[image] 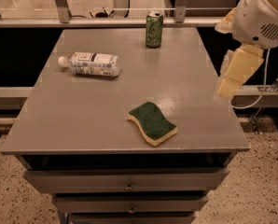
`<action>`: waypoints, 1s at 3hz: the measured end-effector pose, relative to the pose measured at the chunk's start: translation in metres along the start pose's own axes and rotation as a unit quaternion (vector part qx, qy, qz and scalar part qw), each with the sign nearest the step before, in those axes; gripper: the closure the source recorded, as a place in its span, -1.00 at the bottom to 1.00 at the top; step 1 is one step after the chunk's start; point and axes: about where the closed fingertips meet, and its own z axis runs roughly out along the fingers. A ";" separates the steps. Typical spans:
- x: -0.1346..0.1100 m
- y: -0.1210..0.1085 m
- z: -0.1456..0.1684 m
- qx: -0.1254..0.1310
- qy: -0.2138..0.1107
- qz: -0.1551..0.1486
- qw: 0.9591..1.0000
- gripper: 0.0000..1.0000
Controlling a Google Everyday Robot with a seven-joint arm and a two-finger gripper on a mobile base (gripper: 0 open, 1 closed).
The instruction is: Place blue plastic bottle upright
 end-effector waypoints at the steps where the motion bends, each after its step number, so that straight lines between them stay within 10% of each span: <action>1: -0.049 -0.036 0.017 0.007 -0.049 -0.010 0.999 -1.00; 2: -0.115 -0.073 0.026 0.015 -0.104 -0.023 0.994 -1.00; 3: -0.115 -0.072 0.026 0.015 -0.104 -0.023 0.994 -1.00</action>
Offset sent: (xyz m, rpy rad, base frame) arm 0.1549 0.1566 0.0553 0.2866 -0.1311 0.1308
